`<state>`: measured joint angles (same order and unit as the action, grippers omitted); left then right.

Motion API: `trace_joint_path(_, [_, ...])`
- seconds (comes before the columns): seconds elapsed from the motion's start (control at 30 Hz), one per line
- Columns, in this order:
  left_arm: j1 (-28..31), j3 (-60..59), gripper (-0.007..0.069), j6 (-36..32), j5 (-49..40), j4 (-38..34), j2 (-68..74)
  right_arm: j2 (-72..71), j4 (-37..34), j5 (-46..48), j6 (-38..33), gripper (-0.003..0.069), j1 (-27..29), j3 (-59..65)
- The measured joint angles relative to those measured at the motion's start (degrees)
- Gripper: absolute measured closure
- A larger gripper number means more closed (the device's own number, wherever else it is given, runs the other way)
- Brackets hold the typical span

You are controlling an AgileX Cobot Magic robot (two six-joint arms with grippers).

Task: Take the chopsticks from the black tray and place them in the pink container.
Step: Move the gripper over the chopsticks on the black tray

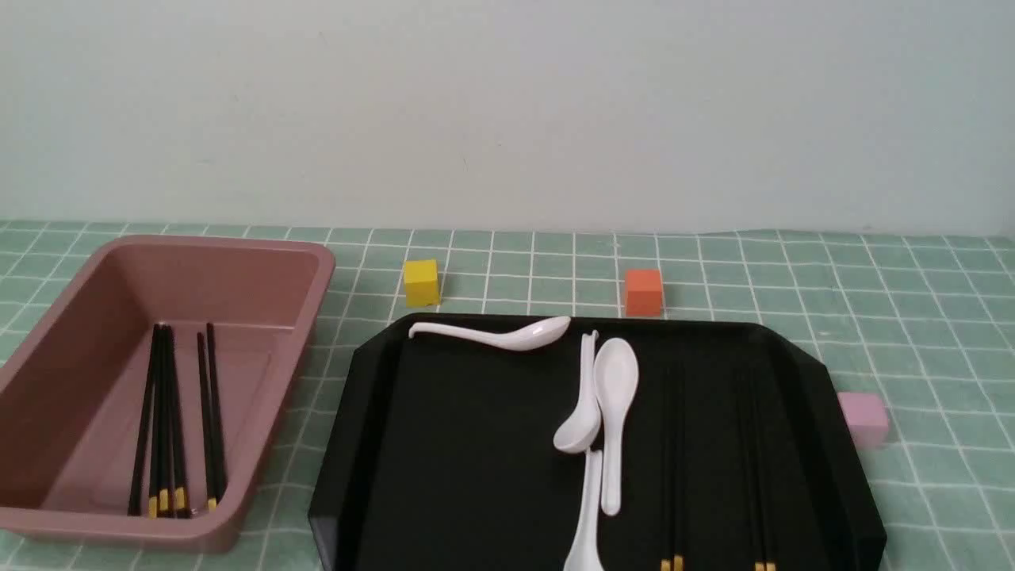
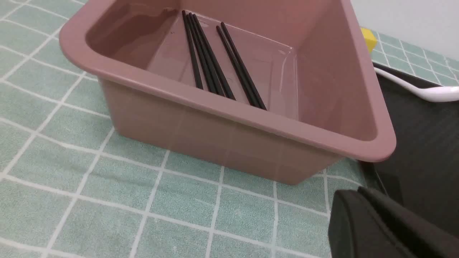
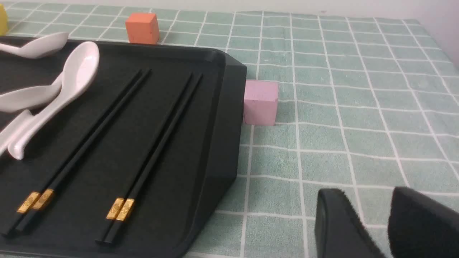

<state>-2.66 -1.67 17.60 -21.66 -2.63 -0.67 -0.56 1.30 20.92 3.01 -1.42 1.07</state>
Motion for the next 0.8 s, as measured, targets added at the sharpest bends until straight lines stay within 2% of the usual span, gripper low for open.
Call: trace_joint_path(0.8, [0.0, 0.0, 0.0574, 0.0, 0.0, 0.0, 0.0, 0.0, 0.0, 0.0, 0.0, 0.0419, 0.0, 0.0])
